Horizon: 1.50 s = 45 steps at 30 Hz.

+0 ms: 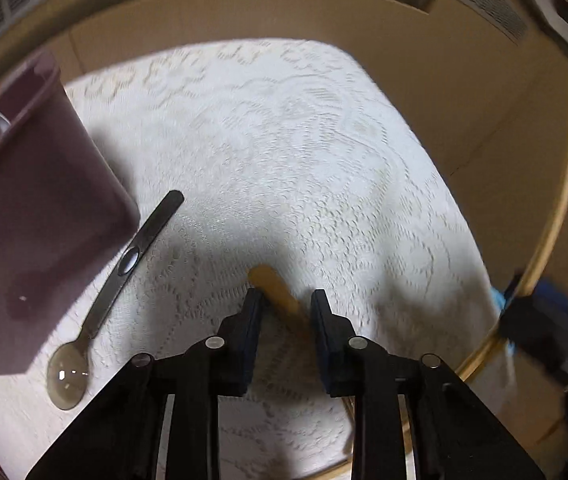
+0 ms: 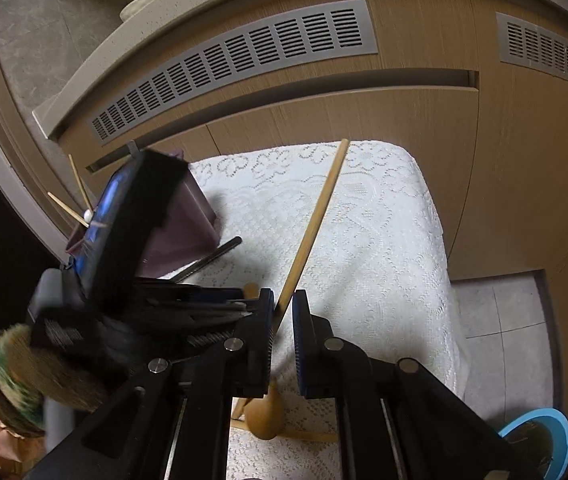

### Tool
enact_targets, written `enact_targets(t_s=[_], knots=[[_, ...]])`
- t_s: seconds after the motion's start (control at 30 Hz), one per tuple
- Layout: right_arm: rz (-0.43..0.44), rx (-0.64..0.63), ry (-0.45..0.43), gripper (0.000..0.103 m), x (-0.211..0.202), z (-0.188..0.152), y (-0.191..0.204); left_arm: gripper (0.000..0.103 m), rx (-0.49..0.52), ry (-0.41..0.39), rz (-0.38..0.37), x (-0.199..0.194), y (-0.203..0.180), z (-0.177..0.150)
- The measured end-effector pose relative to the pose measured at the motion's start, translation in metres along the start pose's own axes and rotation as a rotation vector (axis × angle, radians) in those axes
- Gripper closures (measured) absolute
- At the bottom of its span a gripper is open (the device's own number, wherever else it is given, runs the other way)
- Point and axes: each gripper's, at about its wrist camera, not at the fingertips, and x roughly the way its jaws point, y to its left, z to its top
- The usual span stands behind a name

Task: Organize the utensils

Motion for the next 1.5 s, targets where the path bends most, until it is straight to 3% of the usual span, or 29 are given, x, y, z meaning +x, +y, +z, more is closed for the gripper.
enact_targets(t_s=[0.07,0.3,0.37,0.53,0.6,0.63,0.67,0.7,0.8,1.0,1.07,1.17,1.23,1.5], knots=[[0.008,-0.004,-0.009,0.093,-0.005,0.000,0.002,0.096,0.031,-0.054,0.005,-0.012,0.001,-0.012],[0.016,-0.055,-0.038,0.096,-0.024,0.004,0.021,0.099,0.021,-0.262,0.050,-0.080,0.030,-0.060],[0.024,-0.078,-0.038,0.096,-0.029,0.004,0.029,0.099,-0.006,-0.278,0.035,-0.092,0.043,-0.072],[-0.016,-0.126,-0.032,0.097,-0.034,-0.001,0.040,0.094,-0.157,-0.139,-0.117,-0.081,0.066,-0.074],[-0.040,-0.125,-0.029,0.097,-0.035,-0.003,0.039,0.086,-0.216,-0.060,-0.170,-0.066,0.065,-0.064],[-0.042,-0.121,-0.027,0.097,-0.035,-0.003,0.038,0.072,-0.231,-0.041,-0.184,-0.059,0.060,-0.060],[-0.044,-0.118,-0.027,0.096,-0.035,-0.003,0.037,0.056,-0.262,-0.006,-0.194,-0.050,0.057,-0.050],[-0.045,-0.122,-0.024,0.096,-0.035,-0.003,0.036,0.051,-0.285,0.017,-0.191,-0.043,0.055,-0.042],[-0.068,-0.123,0.015,0.096,-0.027,-0.004,0.031,0.050,-0.315,0.059,-0.139,-0.028,0.044,-0.026],[-0.106,-0.058,0.060,0.095,-0.012,-0.016,0.002,0.051,-0.190,0.088,0.037,0.000,0.012,-0.006],[-0.124,-0.036,0.064,0.092,-0.009,-0.020,-0.007,0.065,-0.085,0.056,0.084,-0.001,-0.004,-0.011],[-0.136,-0.007,0.072,0.072,-0.005,-0.023,-0.018,0.087,0.111,-0.020,0.147,-0.007,-0.030,-0.027],[-0.130,0.003,0.083,0.069,-0.001,-0.024,-0.022,0.091,0.204,-0.047,0.161,-0.012,-0.038,-0.044],[-0.136,0.018,0.148,0.069,0.042,-0.010,-0.017,0.091,0.128,-0.061,0.123,-0.041,0.019,-0.088]])
